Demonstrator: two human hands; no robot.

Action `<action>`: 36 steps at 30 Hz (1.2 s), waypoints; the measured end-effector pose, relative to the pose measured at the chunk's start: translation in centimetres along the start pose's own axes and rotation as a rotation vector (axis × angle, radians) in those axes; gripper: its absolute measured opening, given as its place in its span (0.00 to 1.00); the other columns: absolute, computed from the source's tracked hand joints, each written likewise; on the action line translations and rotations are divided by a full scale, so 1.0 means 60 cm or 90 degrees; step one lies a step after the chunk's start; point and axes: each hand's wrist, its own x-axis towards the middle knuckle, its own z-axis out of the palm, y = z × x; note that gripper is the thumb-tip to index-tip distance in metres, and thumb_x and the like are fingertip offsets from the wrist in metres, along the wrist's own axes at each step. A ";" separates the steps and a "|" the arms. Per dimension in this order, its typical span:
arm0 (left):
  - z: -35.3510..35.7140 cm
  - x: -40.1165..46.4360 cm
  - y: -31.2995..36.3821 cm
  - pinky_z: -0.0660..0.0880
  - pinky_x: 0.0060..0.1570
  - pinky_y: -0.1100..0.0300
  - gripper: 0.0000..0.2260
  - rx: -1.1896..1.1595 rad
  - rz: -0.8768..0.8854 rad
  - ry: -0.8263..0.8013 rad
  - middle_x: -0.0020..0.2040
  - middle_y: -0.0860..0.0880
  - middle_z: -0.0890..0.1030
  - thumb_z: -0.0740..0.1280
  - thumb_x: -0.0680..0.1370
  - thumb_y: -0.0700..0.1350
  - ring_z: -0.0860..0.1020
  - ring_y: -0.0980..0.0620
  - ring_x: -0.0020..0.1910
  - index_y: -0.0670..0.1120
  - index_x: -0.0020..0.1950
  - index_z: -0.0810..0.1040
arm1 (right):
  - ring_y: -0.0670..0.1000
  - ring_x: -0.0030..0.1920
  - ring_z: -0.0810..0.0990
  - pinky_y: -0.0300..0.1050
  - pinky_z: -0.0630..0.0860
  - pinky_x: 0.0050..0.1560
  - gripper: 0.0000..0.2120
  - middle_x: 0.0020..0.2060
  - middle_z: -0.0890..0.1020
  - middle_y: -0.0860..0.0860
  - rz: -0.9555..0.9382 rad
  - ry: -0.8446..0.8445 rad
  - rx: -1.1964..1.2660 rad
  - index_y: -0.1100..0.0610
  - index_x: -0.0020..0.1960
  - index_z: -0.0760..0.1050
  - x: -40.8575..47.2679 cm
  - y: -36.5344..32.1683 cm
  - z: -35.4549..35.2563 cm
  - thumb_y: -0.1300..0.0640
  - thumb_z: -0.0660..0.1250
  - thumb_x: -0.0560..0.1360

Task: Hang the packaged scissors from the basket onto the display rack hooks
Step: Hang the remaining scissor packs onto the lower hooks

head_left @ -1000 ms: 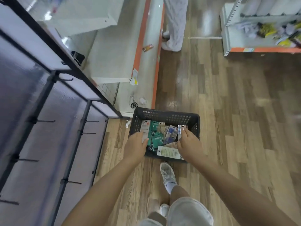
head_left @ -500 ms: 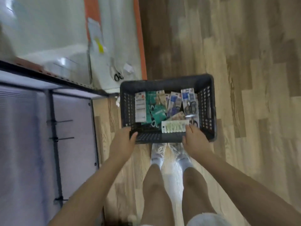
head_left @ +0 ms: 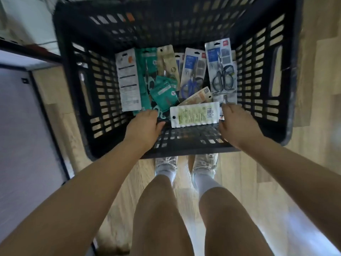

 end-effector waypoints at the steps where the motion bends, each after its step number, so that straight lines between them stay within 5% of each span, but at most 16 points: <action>1: 0.017 0.024 0.004 0.72 0.53 0.49 0.14 0.007 0.017 -0.003 0.57 0.41 0.75 0.60 0.80 0.50 0.73 0.43 0.56 0.41 0.59 0.72 | 0.60 0.62 0.69 0.53 0.70 0.57 0.22 0.65 0.69 0.60 -0.007 0.001 -0.006 0.63 0.69 0.63 0.022 0.007 0.010 0.56 0.58 0.78; 8: 0.101 0.200 0.023 0.70 0.56 0.53 0.16 -0.040 0.111 -0.044 0.62 0.42 0.74 0.59 0.81 0.50 0.72 0.43 0.61 0.43 0.65 0.71 | 0.57 0.58 0.72 0.48 0.70 0.50 0.18 0.60 0.72 0.57 -0.146 -0.010 -0.086 0.59 0.67 0.66 0.200 0.025 0.073 0.54 0.57 0.80; 16: 0.149 0.281 0.024 0.69 0.41 0.51 0.15 0.035 0.268 -0.143 0.44 0.42 0.76 0.60 0.80 0.53 0.74 0.45 0.41 0.41 0.45 0.72 | 0.54 0.56 0.74 0.44 0.70 0.45 0.20 0.60 0.73 0.52 -0.280 -0.044 -0.287 0.54 0.65 0.68 0.338 -0.012 0.109 0.46 0.61 0.78; 23: 0.187 0.301 0.033 0.69 0.42 0.56 0.11 0.026 0.304 -0.115 0.44 0.51 0.72 0.67 0.76 0.54 0.71 0.50 0.42 0.48 0.46 0.70 | 0.51 0.46 0.77 0.40 0.68 0.42 0.14 0.51 0.81 0.51 -0.245 -0.113 -0.357 0.56 0.56 0.76 0.362 -0.012 0.097 0.50 0.67 0.75; 28: 0.187 0.294 0.046 0.69 0.41 0.57 0.11 -0.015 0.305 -0.112 0.39 0.52 0.72 0.71 0.74 0.49 0.71 0.50 0.40 0.46 0.43 0.71 | 0.52 0.50 0.78 0.40 0.69 0.35 0.12 0.53 0.80 0.52 -0.167 -0.137 -0.404 0.55 0.57 0.77 0.339 0.002 0.118 0.51 0.61 0.78; 32: 0.184 0.282 0.047 0.65 0.38 0.59 0.07 0.061 0.308 -0.136 0.37 0.52 0.71 0.69 0.76 0.46 0.71 0.50 0.42 0.46 0.46 0.72 | 0.52 0.44 0.73 0.30 0.65 0.27 0.11 0.50 0.79 0.52 -0.164 -0.196 -0.311 0.59 0.58 0.76 0.333 0.011 0.125 0.57 0.60 0.79; 36: 0.155 0.270 0.037 0.63 0.39 0.63 0.10 0.149 0.318 -0.153 0.47 0.51 0.78 0.68 0.77 0.44 0.71 0.53 0.44 0.47 0.58 0.78 | 0.48 0.33 0.69 0.32 0.63 0.28 0.10 0.34 0.70 0.48 -0.168 -0.164 -0.230 0.53 0.38 0.68 0.339 0.010 0.108 0.55 0.62 0.78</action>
